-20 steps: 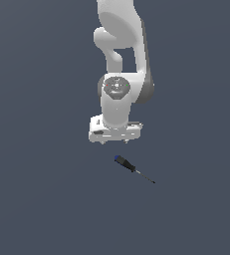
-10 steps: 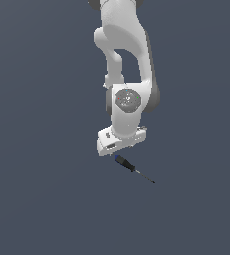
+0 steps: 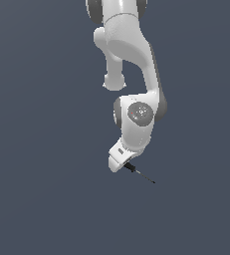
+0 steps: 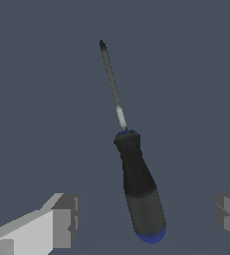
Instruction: Pick up the object and move it to a goal position.
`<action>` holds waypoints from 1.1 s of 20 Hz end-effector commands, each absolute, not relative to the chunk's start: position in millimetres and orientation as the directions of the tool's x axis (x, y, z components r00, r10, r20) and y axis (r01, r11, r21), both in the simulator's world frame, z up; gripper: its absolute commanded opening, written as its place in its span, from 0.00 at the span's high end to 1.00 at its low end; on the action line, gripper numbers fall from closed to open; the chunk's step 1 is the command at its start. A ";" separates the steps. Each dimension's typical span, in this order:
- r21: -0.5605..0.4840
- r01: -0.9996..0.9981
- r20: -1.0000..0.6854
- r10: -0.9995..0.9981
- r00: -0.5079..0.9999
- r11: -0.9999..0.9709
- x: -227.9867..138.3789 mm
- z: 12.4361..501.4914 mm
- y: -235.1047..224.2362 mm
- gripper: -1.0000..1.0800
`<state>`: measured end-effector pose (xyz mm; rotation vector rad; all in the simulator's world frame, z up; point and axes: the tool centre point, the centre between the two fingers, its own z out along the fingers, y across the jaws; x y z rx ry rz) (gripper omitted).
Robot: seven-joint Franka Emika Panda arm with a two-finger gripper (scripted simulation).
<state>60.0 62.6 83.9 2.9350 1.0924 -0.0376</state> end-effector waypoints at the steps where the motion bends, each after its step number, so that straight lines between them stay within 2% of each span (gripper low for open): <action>1: 0.000 0.707 -0.019 0.707 0.707 -0.707 66.1 78.2 70.2 0.04; 11: 0.000 0.814 -0.002 0.814 0.580 -0.580 79.3 64.6 88.1 0.04; 22: 0.000 0.824 -0.001 0.824 0.567 -0.567 80.2 53.5 89.9 0.04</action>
